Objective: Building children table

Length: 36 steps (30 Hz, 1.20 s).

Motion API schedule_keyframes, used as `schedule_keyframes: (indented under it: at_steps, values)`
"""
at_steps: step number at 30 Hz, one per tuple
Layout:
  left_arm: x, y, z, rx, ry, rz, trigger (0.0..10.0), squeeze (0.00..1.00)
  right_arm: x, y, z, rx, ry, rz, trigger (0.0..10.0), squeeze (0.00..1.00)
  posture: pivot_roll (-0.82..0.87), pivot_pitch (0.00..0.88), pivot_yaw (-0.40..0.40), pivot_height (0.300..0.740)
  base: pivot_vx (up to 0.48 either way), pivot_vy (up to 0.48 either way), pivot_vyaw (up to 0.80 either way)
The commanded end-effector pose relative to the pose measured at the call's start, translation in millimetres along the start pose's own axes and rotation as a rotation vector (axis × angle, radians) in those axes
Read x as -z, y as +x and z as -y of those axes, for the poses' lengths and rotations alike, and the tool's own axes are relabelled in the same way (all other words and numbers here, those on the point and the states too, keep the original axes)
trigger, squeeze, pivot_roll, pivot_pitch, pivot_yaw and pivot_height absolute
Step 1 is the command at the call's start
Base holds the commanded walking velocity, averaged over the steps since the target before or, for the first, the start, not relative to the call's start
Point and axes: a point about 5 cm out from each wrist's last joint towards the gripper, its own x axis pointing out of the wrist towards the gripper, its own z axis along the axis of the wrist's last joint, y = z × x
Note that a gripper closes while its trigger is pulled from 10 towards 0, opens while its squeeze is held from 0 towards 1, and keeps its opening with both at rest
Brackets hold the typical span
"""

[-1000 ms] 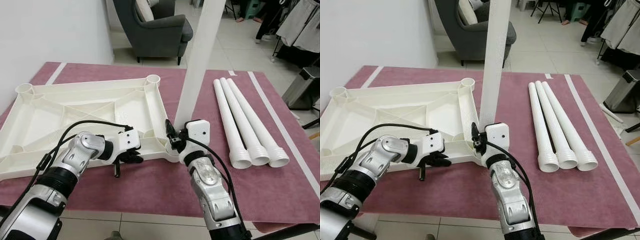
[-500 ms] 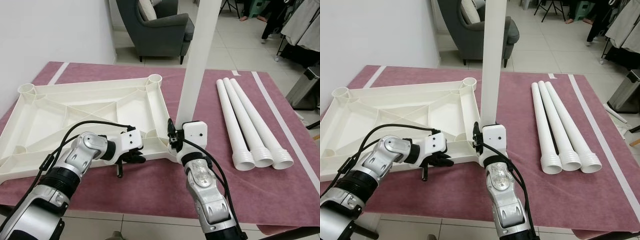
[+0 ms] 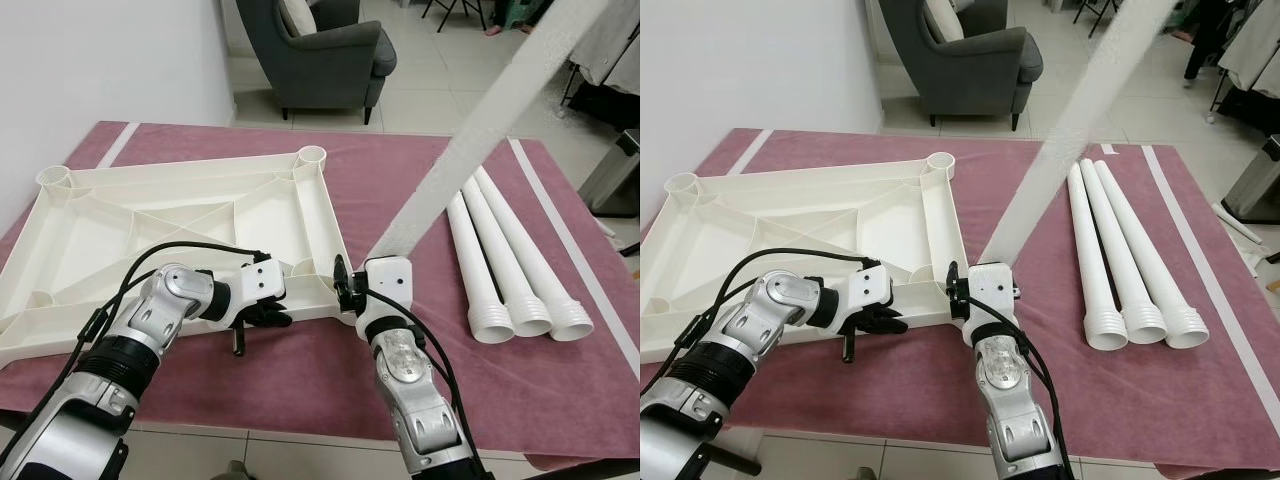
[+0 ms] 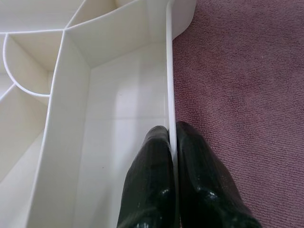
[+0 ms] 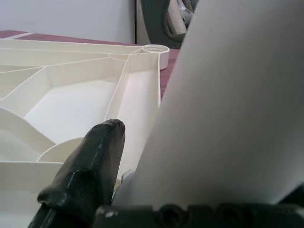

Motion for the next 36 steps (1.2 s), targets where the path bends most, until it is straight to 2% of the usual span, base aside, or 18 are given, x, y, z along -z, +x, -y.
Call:
schedule_keyframes:
  at_steps: [1,4,5,6,16,20,24,26,32,36]
  values:
    - [0.6,-4.0,-6.4,-0.139,-0.049,0.076,10.0,0.00,20.1,-5.4,4.3,-0.006,-0.009,-0.097,10.0,0.00,0.08,0.034,0.019,0.740,0.000,0.000,0.00]
    - [0.4,-3.6,-6.5,-0.140,-0.051,0.077,10.0,0.00,16.3,-2.1,6.4,-0.028,-0.027,-0.071,10.0,0.00,0.08,0.034,0.018,0.740,0.000,0.000,0.00]
    - [0.4,-3.4,-6.3,-0.140,-0.051,0.077,10.0,0.00,15.6,-1.0,7.9,-0.030,-0.031,-0.065,1.2,0.00,0.08,0.035,0.017,0.740,0.000,0.000,0.00]
    - [0.4,-3.3,-6.1,-0.141,-0.052,0.077,10.0,0.00,15.3,-0.2,9.1,-0.032,-0.034,-0.062,0.0,0.00,0.08,0.035,0.017,0.740,0.000,0.000,0.00]
    - [1.0,-3.1,-4.6,-0.143,-0.055,0.077,10.0,0.00,16.8,-1.1,13.4,-0.135,-0.047,-0.067,0.0,0.00,0.08,0.038,0.017,0.740,0.000,0.000,0.00]
    - [1.2,-2.3,-3.8,-0.140,-0.057,0.076,10.0,0.00,17.8,0.4,24.8,-0.181,-0.008,-0.085,0.0,0.00,0.08,0.039,0.023,0.740,0.000,0.000,0.00]
    - [0.9,-2.0,-4.0,-0.139,-0.057,0.077,10.0,0.00,18.3,1.0,26.9,-0.211,0.035,-0.094,0.0,0.00,0.08,0.040,0.023,0.740,0.000,0.000,0.00]
    - [0.9,-1.9,-3.9,-0.138,-0.057,0.076,10.0,0.00,20.2,-0.2,26.5,-0.273,0.075,-0.105,0.0,0.00,0.08,0.041,0.028,0.740,0.000,0.000,0.00]
    - [1.2,-2.3,-3.5,-0.136,-0.058,0.073,10.0,0.00,25.0,-0.2,29.0,-0.394,0.031,-0.134,0.0,0.00,0.08,0.044,0.031,0.740,0.000,0.000,0.00]
    - [1.3,-2.3,-3.2,-0.135,-0.059,0.072,10.0,0.00,26.0,3.5,33.5,-0.417,0.008,-0.149,0.0,0.00,0.09,0.044,0.029,0.740,0.000,0.000,0.00]
